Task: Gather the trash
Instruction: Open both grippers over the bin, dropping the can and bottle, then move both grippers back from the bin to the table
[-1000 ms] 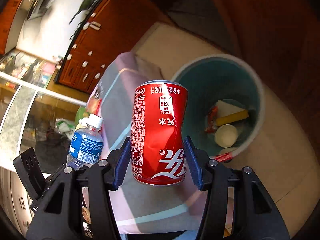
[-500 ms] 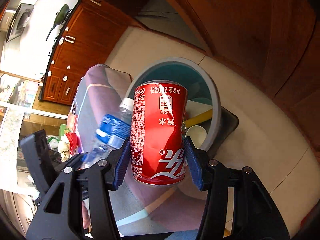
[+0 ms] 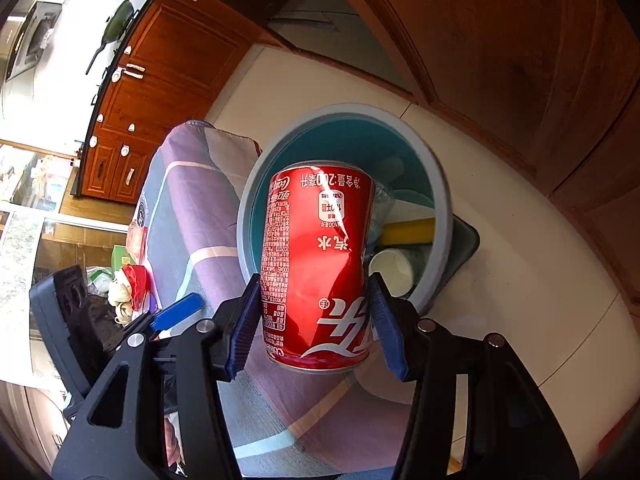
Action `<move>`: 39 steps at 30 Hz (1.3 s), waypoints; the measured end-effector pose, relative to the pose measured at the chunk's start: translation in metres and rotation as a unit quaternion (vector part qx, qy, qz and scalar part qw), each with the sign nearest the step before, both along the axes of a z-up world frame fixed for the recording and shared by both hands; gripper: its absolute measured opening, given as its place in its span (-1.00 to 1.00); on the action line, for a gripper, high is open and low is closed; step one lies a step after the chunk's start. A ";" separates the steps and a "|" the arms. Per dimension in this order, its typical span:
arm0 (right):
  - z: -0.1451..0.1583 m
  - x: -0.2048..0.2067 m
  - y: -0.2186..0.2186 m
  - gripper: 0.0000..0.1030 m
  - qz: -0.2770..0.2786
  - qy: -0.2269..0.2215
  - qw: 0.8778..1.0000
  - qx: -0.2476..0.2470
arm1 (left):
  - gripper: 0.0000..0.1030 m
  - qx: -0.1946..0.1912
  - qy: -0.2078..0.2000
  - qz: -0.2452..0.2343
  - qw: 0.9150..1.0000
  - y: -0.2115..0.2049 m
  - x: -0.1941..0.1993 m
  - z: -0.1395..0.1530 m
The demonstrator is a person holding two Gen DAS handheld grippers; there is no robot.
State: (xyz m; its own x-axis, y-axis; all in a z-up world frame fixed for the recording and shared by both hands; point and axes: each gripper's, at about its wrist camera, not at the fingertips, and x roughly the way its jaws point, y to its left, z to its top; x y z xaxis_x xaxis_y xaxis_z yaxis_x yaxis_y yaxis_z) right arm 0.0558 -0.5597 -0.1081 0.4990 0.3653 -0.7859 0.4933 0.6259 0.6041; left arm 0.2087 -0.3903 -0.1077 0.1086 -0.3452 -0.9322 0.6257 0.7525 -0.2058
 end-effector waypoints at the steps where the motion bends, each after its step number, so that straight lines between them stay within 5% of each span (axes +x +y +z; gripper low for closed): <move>1: -0.001 0.002 0.001 -0.01 0.001 0.002 1.000 0.000 | 0.77 -0.001 -0.001 0.001 1.000 0.002 -0.001 0.001; 7: -0.001 0.010 0.009 0.03 -0.001 0.010 1.000 -0.015 | 0.89 -0.011 -0.006 0.011 1.000 0.027 -0.010 0.010; 9: 0.002 0.011 0.010 0.42 -0.007 0.008 1.000 -0.018 | 0.92 -0.015 -0.008 0.020 1.000 0.031 -0.013 0.012; 18: 0.005 0.012 0.025 0.60 -0.012 0.025 0.999 -0.029 | 0.92 -0.018 -0.005 0.039 0.999 0.059 -0.004 0.017; 31: 0.027 0.023 0.080 0.63 0.031 0.027 0.998 -0.049 | 0.92 -0.026 -0.010 0.090 0.996 0.147 -0.030 0.028; 39: 0.045 0.044 0.143 0.63 0.085 0.017 0.994 -0.061 | 0.92 -0.029 -0.041 0.176 0.983 0.224 -0.029 0.033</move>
